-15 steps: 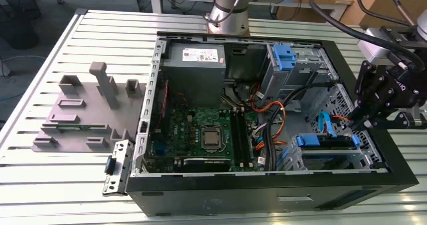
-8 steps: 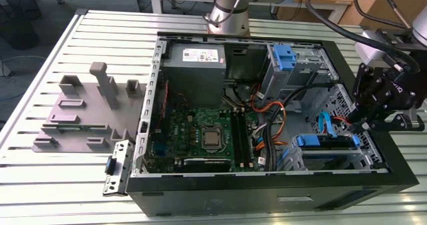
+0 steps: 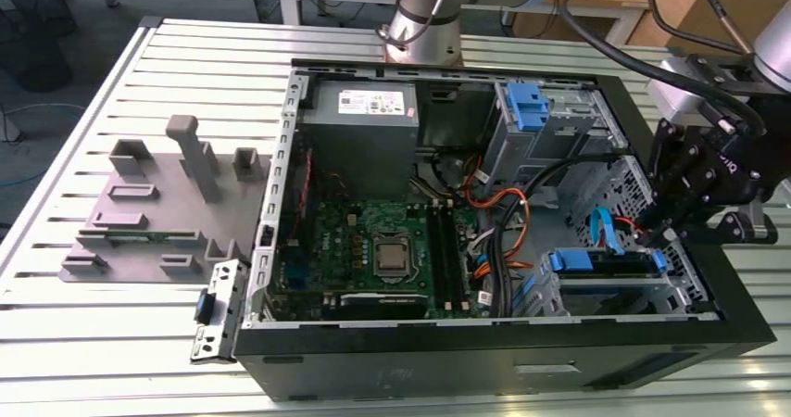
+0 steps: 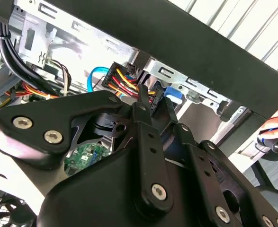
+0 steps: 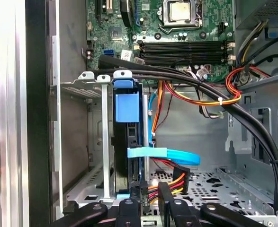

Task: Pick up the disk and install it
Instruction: 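Insert the second disk wire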

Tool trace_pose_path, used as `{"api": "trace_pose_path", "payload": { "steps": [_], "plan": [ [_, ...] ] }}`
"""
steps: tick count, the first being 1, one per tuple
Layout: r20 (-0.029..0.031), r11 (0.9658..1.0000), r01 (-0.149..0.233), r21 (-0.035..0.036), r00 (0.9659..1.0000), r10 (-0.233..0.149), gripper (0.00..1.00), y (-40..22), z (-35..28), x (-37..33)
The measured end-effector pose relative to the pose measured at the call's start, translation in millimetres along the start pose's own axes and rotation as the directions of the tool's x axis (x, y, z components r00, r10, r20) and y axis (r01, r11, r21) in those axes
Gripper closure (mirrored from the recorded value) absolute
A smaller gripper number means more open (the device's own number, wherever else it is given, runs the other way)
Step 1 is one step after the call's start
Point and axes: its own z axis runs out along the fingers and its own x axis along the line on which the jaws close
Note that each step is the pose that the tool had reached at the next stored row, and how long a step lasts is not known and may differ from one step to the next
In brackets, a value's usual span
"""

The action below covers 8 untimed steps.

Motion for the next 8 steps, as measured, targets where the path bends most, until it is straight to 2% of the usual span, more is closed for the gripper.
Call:
{"api": "trace_pose_path", "payload": {
  "steps": [6,8],
  "plan": [
    [0.0003,1.0000,0.000,0.0000,1.0000,0.000,0.71,7.4,1.2,0.2],
    [0.0002,1.0000,0.000,0.0000,1.0000,0.000,0.71,8.0,1.3,0.3]
  ]
}}
